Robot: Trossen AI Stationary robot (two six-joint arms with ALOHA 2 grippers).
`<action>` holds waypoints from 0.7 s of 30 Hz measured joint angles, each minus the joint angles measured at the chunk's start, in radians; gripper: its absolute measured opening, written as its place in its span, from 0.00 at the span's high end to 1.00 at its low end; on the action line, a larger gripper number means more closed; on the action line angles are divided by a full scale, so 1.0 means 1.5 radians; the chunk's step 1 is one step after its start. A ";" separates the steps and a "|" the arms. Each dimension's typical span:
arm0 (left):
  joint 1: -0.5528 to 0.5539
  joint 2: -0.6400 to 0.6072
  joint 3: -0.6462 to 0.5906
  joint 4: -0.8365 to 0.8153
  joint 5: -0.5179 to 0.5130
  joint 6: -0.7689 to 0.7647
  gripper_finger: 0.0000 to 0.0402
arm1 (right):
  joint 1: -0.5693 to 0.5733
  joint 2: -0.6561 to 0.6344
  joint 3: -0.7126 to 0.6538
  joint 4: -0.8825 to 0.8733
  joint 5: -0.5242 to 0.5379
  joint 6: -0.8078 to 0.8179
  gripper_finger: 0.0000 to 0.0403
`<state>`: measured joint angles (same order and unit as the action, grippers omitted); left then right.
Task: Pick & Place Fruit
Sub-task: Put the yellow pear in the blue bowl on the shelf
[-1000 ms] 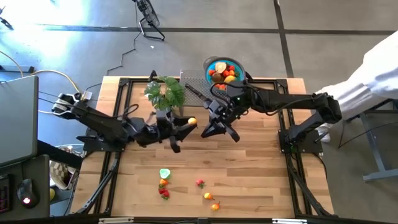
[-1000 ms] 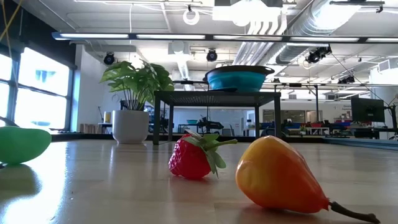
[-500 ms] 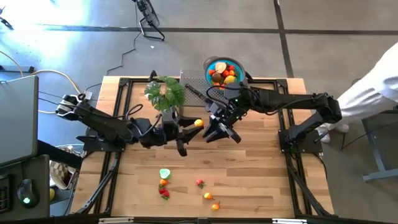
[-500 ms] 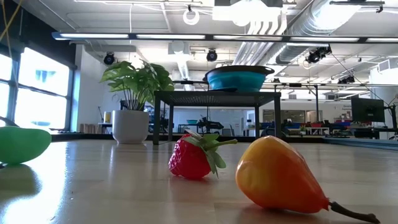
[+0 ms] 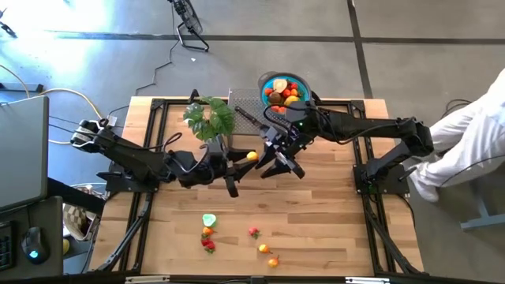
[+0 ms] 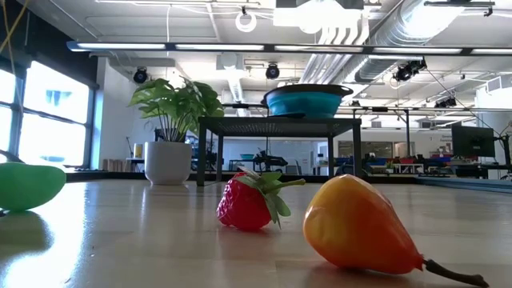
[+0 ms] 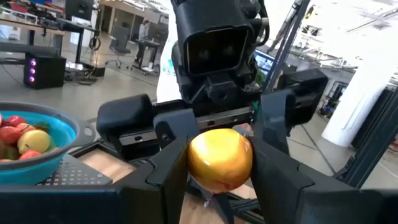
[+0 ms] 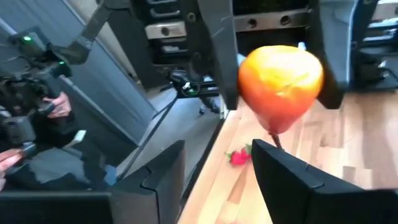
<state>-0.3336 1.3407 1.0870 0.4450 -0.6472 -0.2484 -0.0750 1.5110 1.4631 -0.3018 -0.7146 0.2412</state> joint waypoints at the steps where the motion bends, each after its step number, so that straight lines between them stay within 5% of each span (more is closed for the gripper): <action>1: 0.000 0.000 0.000 0.000 -0.002 -0.001 0.62 | 0.000 0.000 0.000 0.000 0.009 -0.003 0.57; 10: 0.000 0.000 0.000 0.001 -0.002 -0.013 0.62 | 0.000 0.000 0.000 -0.011 0.006 0.002 0.67; 21: 0.000 0.000 0.000 0.001 -0.006 -0.021 0.62 | -0.004 0.000 0.000 -0.051 0.042 -0.024 0.67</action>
<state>-0.3336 1.3407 1.0866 0.4460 -0.6559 -0.2806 -0.0812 1.5108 1.4631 -0.3780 -0.6524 0.2051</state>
